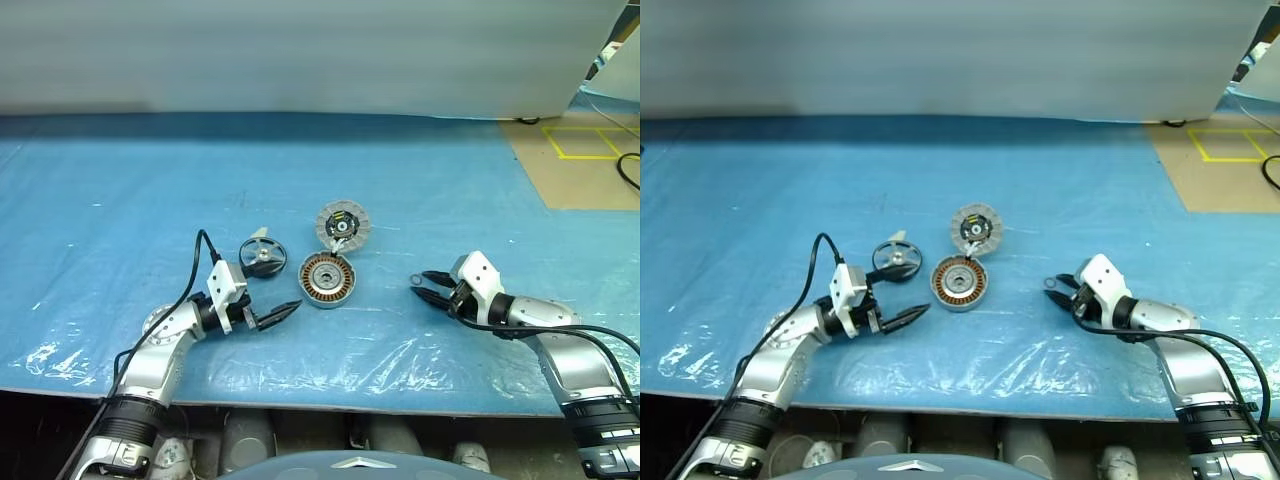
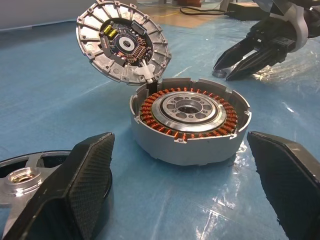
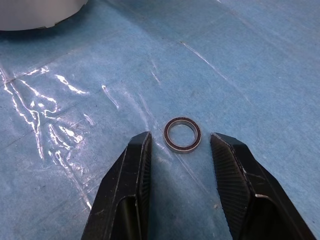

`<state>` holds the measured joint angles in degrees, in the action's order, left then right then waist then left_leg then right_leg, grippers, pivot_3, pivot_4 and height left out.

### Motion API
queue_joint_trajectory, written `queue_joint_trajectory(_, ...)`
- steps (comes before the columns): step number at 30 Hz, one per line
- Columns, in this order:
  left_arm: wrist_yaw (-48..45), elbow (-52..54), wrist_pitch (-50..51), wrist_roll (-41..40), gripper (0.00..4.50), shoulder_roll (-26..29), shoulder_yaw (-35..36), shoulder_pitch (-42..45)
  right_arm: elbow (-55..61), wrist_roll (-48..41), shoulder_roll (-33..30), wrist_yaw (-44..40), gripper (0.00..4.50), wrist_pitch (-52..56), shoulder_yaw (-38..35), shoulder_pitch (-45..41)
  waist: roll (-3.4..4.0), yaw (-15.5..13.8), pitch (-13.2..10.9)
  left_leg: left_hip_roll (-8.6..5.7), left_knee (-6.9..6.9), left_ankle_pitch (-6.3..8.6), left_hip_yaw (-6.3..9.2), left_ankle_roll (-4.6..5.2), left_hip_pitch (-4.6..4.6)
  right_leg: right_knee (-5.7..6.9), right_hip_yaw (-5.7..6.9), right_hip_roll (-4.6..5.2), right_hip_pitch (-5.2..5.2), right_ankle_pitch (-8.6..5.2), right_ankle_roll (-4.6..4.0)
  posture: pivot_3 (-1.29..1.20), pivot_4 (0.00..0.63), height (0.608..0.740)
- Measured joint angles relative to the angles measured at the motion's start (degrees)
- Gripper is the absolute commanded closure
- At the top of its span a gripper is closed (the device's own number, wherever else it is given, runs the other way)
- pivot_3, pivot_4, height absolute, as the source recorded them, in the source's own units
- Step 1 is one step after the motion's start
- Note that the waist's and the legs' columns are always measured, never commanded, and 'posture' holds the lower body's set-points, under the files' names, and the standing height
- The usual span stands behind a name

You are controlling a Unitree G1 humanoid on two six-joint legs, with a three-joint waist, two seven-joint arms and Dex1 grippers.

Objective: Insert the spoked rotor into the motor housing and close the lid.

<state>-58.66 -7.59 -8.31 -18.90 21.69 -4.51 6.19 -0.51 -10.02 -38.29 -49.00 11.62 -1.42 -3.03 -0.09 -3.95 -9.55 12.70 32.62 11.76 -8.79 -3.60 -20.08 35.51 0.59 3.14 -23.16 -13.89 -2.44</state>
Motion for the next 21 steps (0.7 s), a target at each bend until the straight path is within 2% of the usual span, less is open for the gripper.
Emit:
queue_joint_trajectory(2,0.0,0.0,0.0,0.0,0.00,0.0,0.0,0.1,0.0,0.0,0.0,0.1,2.59,0.0,0.0,-0.1,0.00,0.0,0.0,0.00,0.00,0.00,0.00,0.00,0.00,0.00,0.00,0.00,0.00,0.00,0.00,0.00,0.150,0.740)
queue_joint_trajectory(5,0.1,0.0,0.0,0.0,0.00,0.0,0.0,0.1,0.0,0.1,0.1,0.2,3.22,0.1,0.4,-0.4,0.00,0.0,0.0,0.00,0.00,0.00,0.00,0.00,0.00,0.00,0.00,0.00,0.00,0.00,0.00,0.00,0.150,0.740)
queue_joint_trajectory(7,0.2,0.0,0.1,0.0,0.00,0.0,0.0,0.2,-0.1,0.4,0.2,0.5,3.82,0.0,0.7,-0.6,0.00,0.0,0.0,0.00,0.01,0.00,0.00,0.00,0.00,0.00,0.00,0.00,0.00,0.00,0.00,0.00,0.150,0.740)
queue_joint_trajectory(16,0.3,0.0,0.1,0.0,0.00,0.0,0.0,0.2,-0.4,0.4,0.6,1.2,3.84,-0.2,0.8,-1.3,0.00,0.0,0.0,0.00,0.00,0.02,0.00,0.03,0.02,0.00,-0.01,0.00,0.04,0.00,0.01,0.00,0.150,0.740)
queue_joint_trajectory(21,0.4,0.1,0.1,0.0,0.00,0.0,0.0,0.3,2.5,-4.8,3.6,1.4,3.84,3.4,-0.3,-6.3,0.03,0.4,0.0,0.01,-0.02,0.00,-0.03,0.00,0.00,0.05,-0.02,-0.01,-0.07,0.00,0.00,0.00,0.150,0.740)
